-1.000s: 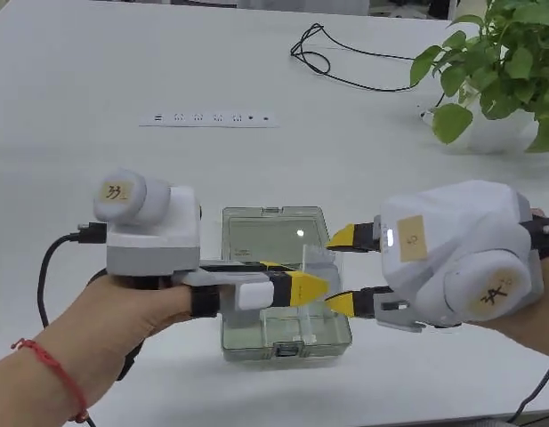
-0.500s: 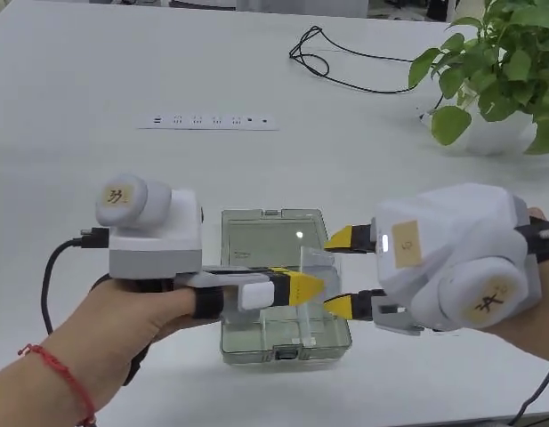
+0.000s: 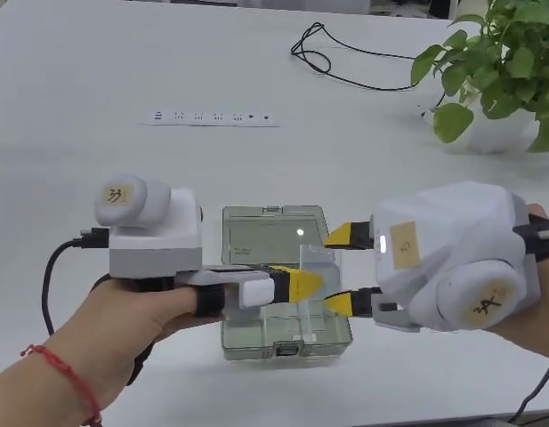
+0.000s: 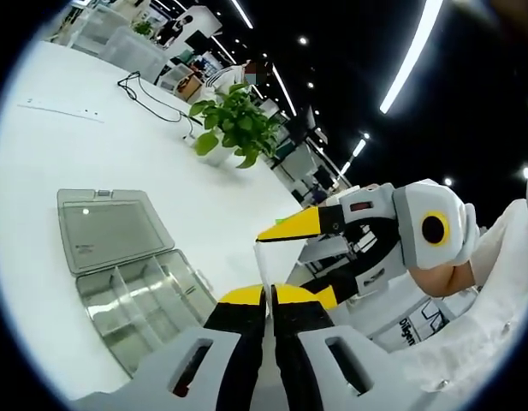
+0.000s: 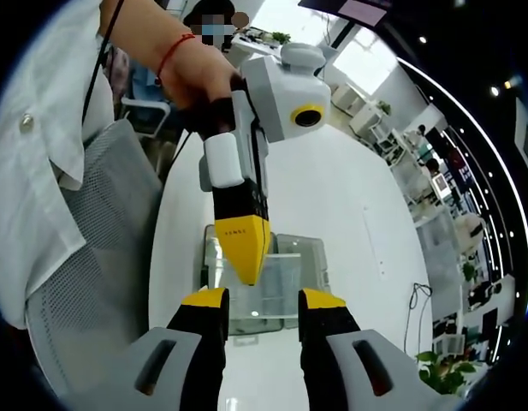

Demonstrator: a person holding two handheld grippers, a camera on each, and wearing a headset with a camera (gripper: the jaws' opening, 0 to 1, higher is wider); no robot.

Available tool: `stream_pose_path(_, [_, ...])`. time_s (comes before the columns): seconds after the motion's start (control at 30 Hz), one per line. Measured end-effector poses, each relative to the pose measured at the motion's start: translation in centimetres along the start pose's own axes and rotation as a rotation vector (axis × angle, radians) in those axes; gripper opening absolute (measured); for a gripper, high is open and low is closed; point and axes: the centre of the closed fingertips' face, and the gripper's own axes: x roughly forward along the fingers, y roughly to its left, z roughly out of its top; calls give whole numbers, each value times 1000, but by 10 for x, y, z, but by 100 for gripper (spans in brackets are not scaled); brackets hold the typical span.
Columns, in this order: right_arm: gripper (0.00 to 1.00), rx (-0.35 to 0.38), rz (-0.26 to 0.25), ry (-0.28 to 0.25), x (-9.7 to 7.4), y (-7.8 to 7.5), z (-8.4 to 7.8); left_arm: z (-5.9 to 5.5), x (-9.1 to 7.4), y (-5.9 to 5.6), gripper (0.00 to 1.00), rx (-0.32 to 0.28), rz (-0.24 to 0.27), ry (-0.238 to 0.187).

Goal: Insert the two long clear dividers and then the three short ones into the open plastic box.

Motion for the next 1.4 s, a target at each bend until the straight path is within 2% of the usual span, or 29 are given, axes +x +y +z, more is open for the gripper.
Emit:
stream_pose_path(0.07, [34,6,-5,-11,-1,-2,2,-1,-1,3,0,22,10,4])
stream_pose_path(0.17, [35,28,-4,-31,-5,-6,6,-3,-2,2,0,29,9,14])
stream_pose_path(0.27, [35,69,17,-60,-10,-10,7,-4,-4,0,0,109,1,24])
stream_pose_path(0.4, [31,170,112,-136,-17,-8,13,-7,-6,-7,0,279,-29,49])
stream_pose_path(0.47, [26,223,180,-177,-23,-6,16,-10,-8,-12,0,399,-59,67])
stream_pose_path(0.5, [25,252,238,-200,-28,-2,18,-11,-9,-15,0,471,-77,71])
stream_pose_path(0.57, [22,287,286,-229,-30,-4,18,-18,-11,-22,0,537,-111,105])
stream_pose_path(0.67, [17,310,366,-249,-36,0,21,-23,-12,-26,0,616,-142,120])
stream_pose_path(0.8, [15,307,468,-253,-40,14,26,-23,-14,-33,0,653,-171,111])
stream_pose_path(0.97, [9,289,515,-238,-36,24,28,-21,-15,-38,0,679,-191,101])
stream_pose_path(1.17, [3,267,532,-238,-35,30,30,-22,-17,-40,0,690,-204,100])
stream_pose_path(1.4, [3,268,533,-242,-35,33,33,-21,-18,-38,0,695,-194,99])
